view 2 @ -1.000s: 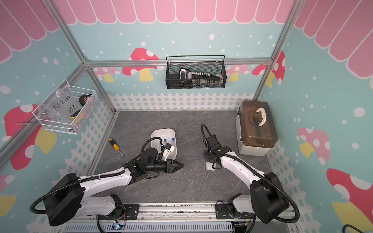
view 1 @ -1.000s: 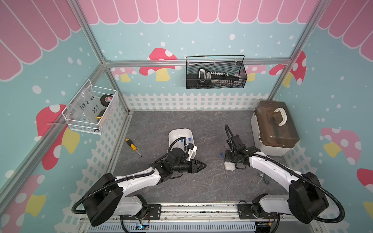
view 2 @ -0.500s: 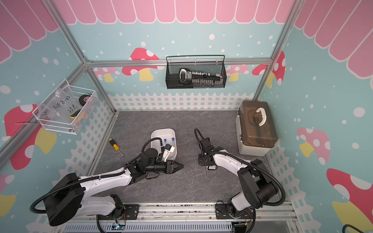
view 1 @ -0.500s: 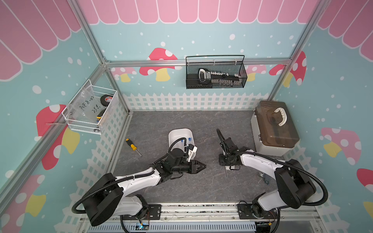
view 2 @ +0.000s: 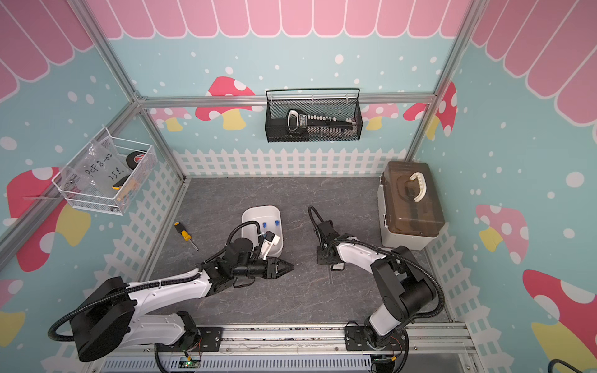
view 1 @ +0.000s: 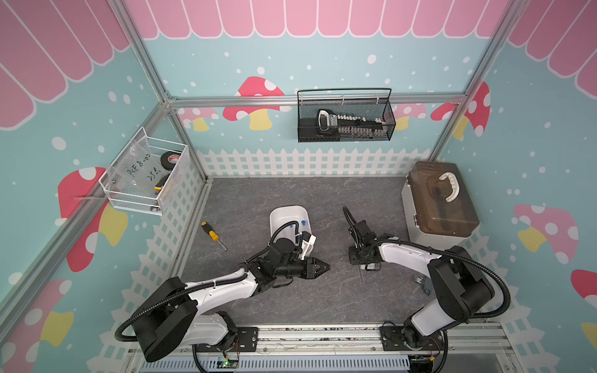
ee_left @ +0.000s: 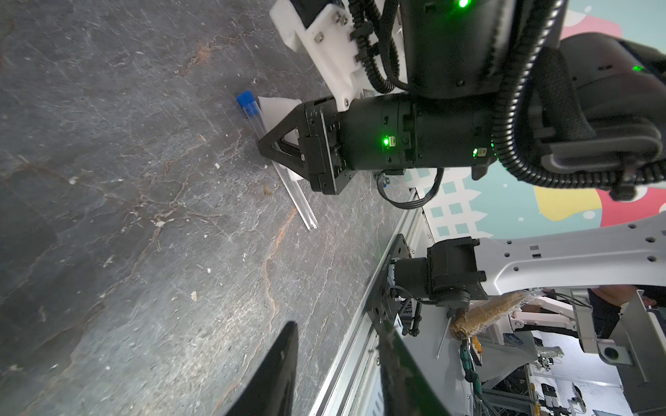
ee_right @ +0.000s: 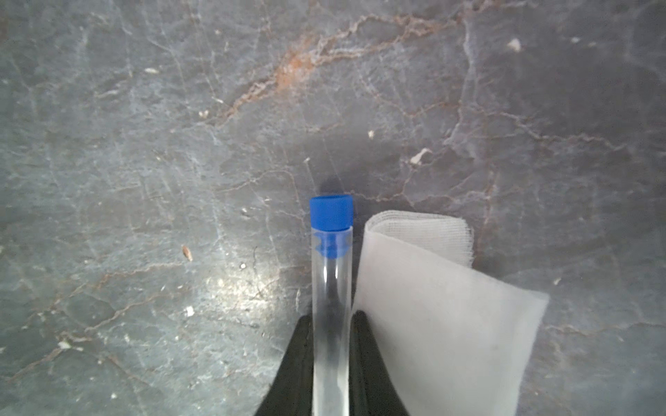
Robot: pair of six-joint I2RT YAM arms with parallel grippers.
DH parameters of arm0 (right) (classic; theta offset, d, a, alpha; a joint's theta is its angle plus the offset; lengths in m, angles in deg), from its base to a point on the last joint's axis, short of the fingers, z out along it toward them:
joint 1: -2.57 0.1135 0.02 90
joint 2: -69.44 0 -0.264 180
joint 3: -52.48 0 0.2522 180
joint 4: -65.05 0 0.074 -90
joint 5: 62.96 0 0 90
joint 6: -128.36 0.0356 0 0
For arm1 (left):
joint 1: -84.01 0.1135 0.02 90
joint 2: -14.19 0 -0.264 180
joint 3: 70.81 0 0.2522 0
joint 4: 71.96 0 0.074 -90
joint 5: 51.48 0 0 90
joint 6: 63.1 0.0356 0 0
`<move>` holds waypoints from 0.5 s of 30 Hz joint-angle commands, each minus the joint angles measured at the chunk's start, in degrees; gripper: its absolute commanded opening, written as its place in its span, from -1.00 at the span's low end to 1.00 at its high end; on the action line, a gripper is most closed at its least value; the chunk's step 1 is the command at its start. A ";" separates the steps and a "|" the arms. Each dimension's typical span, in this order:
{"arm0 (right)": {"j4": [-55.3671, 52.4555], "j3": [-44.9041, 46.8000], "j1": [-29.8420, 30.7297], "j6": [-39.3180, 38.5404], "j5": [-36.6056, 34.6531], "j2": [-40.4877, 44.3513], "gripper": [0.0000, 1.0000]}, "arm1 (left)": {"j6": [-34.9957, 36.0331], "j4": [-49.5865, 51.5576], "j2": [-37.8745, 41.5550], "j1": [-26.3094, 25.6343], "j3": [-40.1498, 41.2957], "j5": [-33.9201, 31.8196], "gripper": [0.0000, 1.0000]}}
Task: Wipe the exteriors of test tubes
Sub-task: Pick up the test tube at the center of the board.
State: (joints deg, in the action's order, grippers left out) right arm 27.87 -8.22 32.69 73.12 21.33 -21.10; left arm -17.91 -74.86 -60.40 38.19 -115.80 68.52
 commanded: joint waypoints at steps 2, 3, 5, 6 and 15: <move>0.34 0.27 0.45 0.84 1.38 2.32 -0.79 | -1.14 -1.68 -0.38 -0.33 1.51 -0.73 -0.22; 0.63 0.22 0.41 1.23 2.18 3.79 -0.79 | -1.28 -2.36 -0.60 -0.32 1.76 -0.69 -0.20; 1.54 0.20 0.43 2.28 4.46 6.93 -0.79 | -1.72 -4.57 -1.36 -0.33 2.20 0.08 -0.14; 2.34 0.27 0.43 2.91 6.07 8.82 -0.79 | -2.21 -5.95 -1.92 -0.32 2.47 0.53 -0.11; 14.46 3.25 0.43 13.76 18.31 22.91 -0.79 | -7.45 -22.66 -10.50 -1.60 2.03 3.70 -0.02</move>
State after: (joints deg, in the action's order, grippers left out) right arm 37.29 -7.08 32.69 81.50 34.99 -0.27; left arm -22.44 -89.20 -69.01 37.44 -112.84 70.61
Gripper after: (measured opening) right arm 0.122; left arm 0.487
